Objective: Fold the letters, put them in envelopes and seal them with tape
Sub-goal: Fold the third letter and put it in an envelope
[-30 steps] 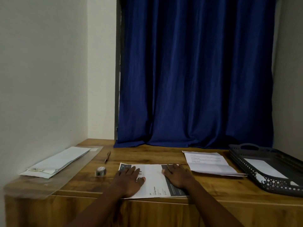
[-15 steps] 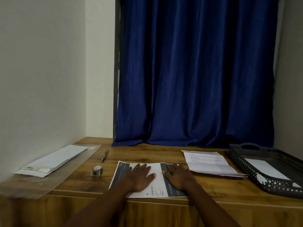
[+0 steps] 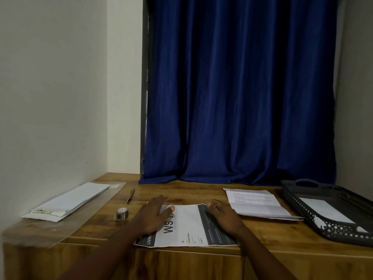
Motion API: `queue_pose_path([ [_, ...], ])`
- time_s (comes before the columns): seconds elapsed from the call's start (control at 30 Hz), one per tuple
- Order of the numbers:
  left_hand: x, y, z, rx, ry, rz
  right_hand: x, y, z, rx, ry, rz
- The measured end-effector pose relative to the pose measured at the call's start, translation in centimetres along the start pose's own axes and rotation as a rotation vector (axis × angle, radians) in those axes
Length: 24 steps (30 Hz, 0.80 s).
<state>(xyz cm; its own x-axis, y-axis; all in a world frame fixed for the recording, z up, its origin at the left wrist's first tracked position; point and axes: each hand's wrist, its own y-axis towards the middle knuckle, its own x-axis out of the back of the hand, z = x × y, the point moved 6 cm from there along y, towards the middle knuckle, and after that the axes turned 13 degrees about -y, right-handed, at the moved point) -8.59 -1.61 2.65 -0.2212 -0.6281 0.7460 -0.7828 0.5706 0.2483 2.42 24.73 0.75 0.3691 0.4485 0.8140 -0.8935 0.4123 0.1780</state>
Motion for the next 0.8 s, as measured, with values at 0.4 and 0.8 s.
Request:
queue_pose_path([
  [0.4,4.1,-10.0,1.9,-0.160,0.094,0.213,3.1,-1.6,0.6,0.139,0.315,-0.379],
  [0.8,4.6,-10.7,-1.4,-0.326,0.137,0.061,-3.9,-10.3,14.0,0.545,-0.495,0.121],
])
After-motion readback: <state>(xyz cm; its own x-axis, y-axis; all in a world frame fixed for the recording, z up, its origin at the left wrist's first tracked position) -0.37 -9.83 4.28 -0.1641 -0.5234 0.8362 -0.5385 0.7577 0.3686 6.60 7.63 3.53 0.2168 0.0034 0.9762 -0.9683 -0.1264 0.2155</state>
